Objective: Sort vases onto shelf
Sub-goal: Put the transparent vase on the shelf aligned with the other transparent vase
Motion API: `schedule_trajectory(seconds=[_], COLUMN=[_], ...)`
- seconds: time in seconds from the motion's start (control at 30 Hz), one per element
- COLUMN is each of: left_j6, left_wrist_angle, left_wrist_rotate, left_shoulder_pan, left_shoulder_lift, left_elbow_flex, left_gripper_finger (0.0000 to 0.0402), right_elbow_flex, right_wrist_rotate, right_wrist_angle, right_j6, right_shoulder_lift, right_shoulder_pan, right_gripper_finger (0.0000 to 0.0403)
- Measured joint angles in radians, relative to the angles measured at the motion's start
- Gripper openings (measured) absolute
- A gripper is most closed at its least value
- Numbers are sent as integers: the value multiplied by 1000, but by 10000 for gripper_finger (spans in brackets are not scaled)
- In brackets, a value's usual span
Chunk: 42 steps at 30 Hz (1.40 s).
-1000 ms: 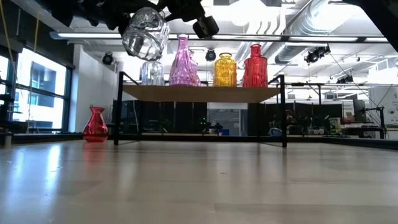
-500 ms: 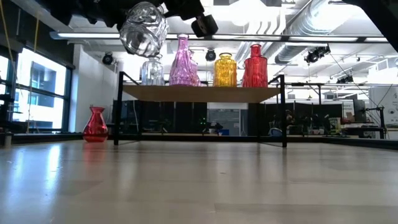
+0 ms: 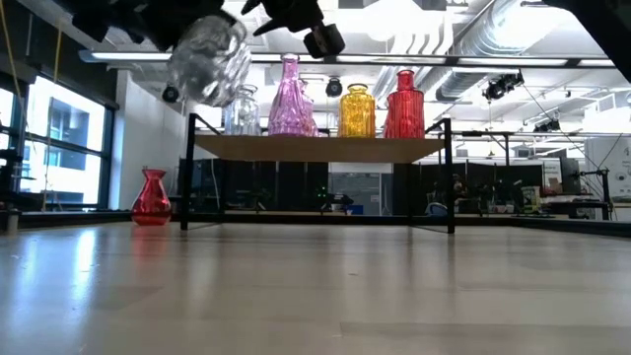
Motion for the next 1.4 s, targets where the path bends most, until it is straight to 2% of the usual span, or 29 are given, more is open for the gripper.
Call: schedule_trajectory(seconds=[0.3, 0.43, 0.57, 0.7, 1.0, 1.2, 1.4], left_j6=[7, 9, 14, 37, 45, 56, 161], left_wrist_angle=[-21, -19, -43, -104, -151, -193, -146], left_wrist_rotate=[-47, -73, -80, -148, -375, -573, -708], left_shoulder_pan=[-3, -2, 7, 19, 33, 31, 31], left_shoulder_lift=[0, 0, -16, -57, -221, -316, -343], left_elbow_flex=[2, 2, 2, 2, 2, 2, 3], left_gripper_finger=[102, 102, 104, 102, 102, 103, 103], right_elbow_flex=[0, 0, 0, -2, -2, -2, -2], right_wrist_rotate=[-37, -107, -234, -297, -262, -134, 28], right_wrist_angle=[5, 17, 16, 19, 10, 6, -28], right_j6=[0, 6, 8, 6, -75, -151, -261], right_shoulder_lift=[0, -4, -11, -26, -146, -268, -405], right_shoulder_pan=[-4, -8, -8, -7, -27, -56, -76], right_gripper_finger=[103, 104, 104, 104, 104, 104, 104])
